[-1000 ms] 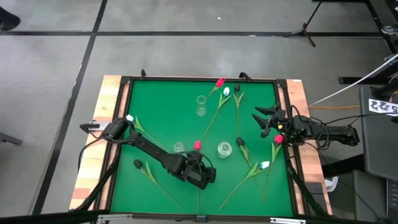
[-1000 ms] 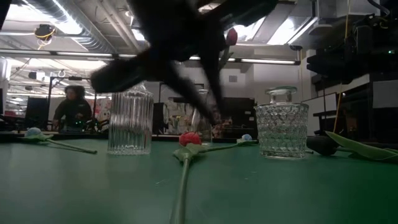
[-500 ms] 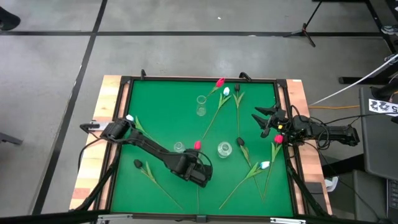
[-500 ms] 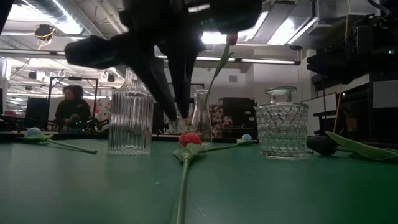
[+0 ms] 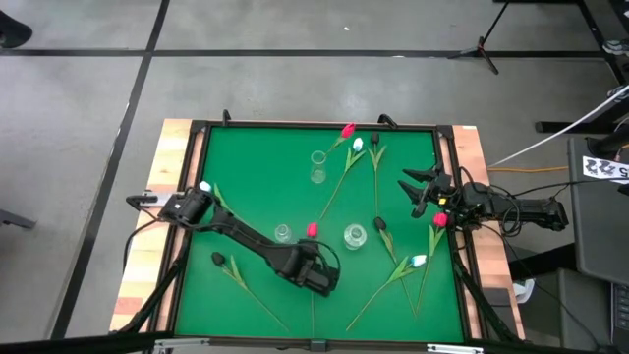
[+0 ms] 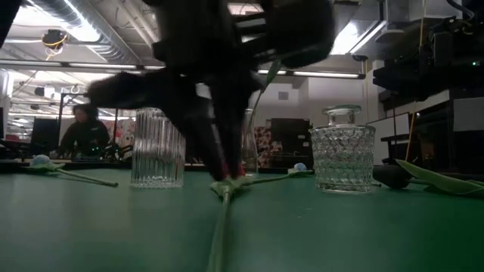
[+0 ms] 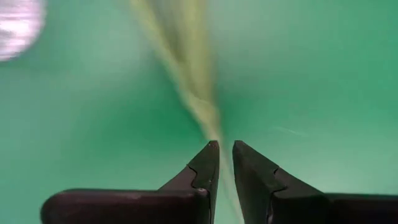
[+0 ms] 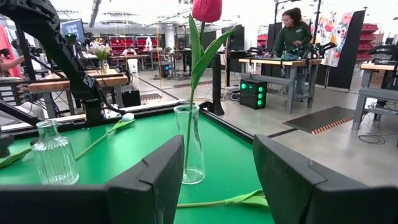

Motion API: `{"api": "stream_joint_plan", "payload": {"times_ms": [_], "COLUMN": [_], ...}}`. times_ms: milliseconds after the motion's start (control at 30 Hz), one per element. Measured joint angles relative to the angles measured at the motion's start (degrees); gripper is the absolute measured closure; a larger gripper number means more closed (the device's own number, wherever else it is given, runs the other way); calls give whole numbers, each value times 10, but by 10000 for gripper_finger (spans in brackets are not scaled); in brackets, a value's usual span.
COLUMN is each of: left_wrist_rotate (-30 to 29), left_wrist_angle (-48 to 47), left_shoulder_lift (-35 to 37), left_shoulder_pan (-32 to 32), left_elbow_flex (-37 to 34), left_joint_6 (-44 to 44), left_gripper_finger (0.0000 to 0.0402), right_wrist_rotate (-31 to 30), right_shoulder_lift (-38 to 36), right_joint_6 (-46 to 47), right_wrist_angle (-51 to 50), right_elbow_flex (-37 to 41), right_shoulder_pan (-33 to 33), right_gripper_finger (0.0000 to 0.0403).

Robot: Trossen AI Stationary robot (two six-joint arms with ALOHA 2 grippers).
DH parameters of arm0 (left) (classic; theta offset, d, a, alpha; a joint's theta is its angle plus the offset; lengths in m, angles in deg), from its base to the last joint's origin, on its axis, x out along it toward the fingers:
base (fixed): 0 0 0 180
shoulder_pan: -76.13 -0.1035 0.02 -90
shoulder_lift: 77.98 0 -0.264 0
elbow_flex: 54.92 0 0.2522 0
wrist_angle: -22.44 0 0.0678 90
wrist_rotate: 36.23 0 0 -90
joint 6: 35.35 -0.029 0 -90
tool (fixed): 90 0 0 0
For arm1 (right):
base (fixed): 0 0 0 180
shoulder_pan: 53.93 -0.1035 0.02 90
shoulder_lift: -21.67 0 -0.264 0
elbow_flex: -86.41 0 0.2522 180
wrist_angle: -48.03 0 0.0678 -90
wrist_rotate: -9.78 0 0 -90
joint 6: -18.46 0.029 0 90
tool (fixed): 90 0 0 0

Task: Sort flowers into vase by color
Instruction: Put the left red tulip into the top transparent vase

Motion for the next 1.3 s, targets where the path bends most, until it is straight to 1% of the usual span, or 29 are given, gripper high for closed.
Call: {"api": "stream_joint_plan", "payload": {"times_ms": [67, 133, 233, 400, 500, 567, 633, 767, 867, 967, 1067, 1200, 1300], "left_wrist_rotate": [8, 9, 9, 35, 35, 33, 30, 8, 2, -15, -20, -38, -39], "left_wrist_angle": [38, 51, 46, 45, 44, 43, 42, 28, 27, 18, 3, 9, 1], "left_shoulder_lift": [-3, -4, -1, 0, 0, 1, 1, 1, 0, 0, -1, -4, -7], "left_shoulder_pan": [-1, -1, -3, -3, -2, -3, -3, -2, -2, -2, -4, -4, -4], "left_elbow_flex": [0, 0, 0, 0, 0, 0, 0, 0, 0, 0, 0, 0, -1], "left_joint_6": [-22, -32, -47, -50, -41, -29, -26, -7, -6, -4, 1, 2, 3], "left_gripper_finger": [343, 322, 278, 190, 144, 121, 107, 99, 104, 113, 129, 162, 182], "right_wrist_rotate": [0, 0, 2, 6, 6, 9, 10, 10, 10, 10, 10, 10, 9], "right_shoulder_lift": [0, 0, 0, 0, 0, 0, 0, 0, 0, 0, 0, 0, 0], "right_joint_6": [0, 0, -1, -13, -14, -14, -14, -14, -14, -14, -14, -14, -14], "right_wrist_angle": [0, 0, -1, -1, -1, -1, -1, -1, -1, -2, -2, -2, -2], "right_elbow_flex": [0, 0, 0, 0, 0, 0, 0, 0, 0, 0, 0, 0, 0], "right_shoulder_pan": [0, 0, 0, 0, 0, 0, 0, 0, 0, 0, 0, 0, 0], "right_gripper_finger": [210, 210, 210, 210, 210, 210, 210, 210, 210, 210, 210, 210, 210]}}
